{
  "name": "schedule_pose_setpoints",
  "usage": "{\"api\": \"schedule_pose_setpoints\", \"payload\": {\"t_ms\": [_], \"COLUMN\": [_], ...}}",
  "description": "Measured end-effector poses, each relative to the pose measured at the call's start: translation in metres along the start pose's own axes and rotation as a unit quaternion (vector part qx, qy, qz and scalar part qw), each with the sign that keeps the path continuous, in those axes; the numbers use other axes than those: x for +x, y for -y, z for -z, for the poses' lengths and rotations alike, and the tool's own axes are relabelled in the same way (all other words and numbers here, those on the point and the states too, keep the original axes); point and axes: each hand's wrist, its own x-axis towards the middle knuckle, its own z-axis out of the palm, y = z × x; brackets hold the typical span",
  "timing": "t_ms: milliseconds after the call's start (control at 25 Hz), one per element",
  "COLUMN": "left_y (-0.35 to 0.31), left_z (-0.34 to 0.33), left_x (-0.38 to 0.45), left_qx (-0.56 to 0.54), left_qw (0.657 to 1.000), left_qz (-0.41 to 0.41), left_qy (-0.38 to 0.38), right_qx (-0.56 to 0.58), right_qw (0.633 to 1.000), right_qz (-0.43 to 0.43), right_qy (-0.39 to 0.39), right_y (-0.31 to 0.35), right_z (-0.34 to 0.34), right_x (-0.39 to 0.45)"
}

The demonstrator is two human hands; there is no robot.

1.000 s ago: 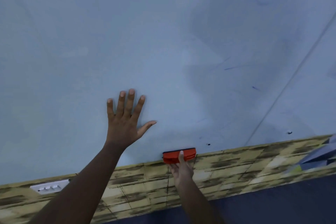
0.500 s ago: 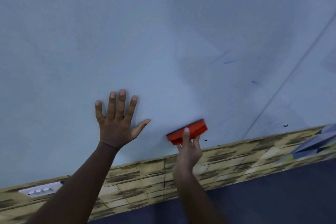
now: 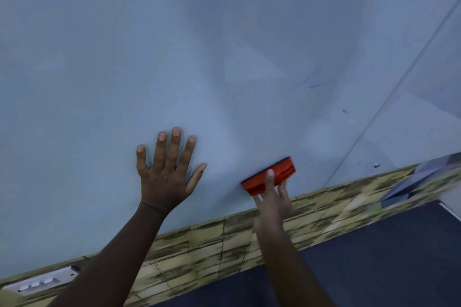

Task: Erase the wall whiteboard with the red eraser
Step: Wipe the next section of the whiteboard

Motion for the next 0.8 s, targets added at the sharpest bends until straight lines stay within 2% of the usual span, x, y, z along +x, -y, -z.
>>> {"api": "schedule_pose_setpoints", "payload": {"t_ms": [200,240,320,360,440,520,600,720,760,800], "left_y": [-0.001,-0.001,-0.001,-0.002,-0.002,-0.002,-0.005,-0.013,-0.018,-0.023], "left_z": [-0.001,-0.001,-0.003,-0.003,-0.004,-0.004,-0.001,0.008,0.014,0.020], "left_x": [-0.001,-0.003,-0.004,-0.004,-0.004,-0.004,-0.004,-0.002,0.000,0.003], "left_qx": [0.000,-0.001,0.000,-0.001,0.000,0.009,0.007,-0.016,-0.030,-0.041], "left_qw": [1.000,1.000,1.000,1.000,1.000,1.000,1.000,0.998,0.997,0.995], "left_qz": [-0.002,-0.001,-0.002,0.000,0.004,0.008,0.017,0.050,0.068,0.089], "left_qy": [-0.013,-0.013,-0.016,-0.018,-0.019,-0.016,-0.008,0.017,0.019,0.016], "right_qx": [-0.013,-0.027,-0.102,-0.146,-0.215,-0.314,-0.374,-0.409,-0.410,-0.402], "right_qw": [1.000,0.999,0.985,0.968,0.922,0.840,0.769,0.706,0.695,0.700], "right_qz": [-0.004,0.024,0.138,0.202,0.316,0.424,0.494,0.557,0.571,0.572], "right_qy": [0.004,0.000,-0.018,-0.013,0.058,0.128,0.157,0.158,0.152,0.146], "right_y": [0.021,0.022,0.019,0.015,0.004,-0.008,-0.009,0.008,0.017,0.026], "right_z": [0.032,0.028,0.009,-0.003,-0.022,-0.027,-0.023,-0.016,-0.012,-0.008], "right_x": [0.046,0.041,0.021,0.006,-0.022,-0.037,-0.031,-0.008,0.004,0.017]}}
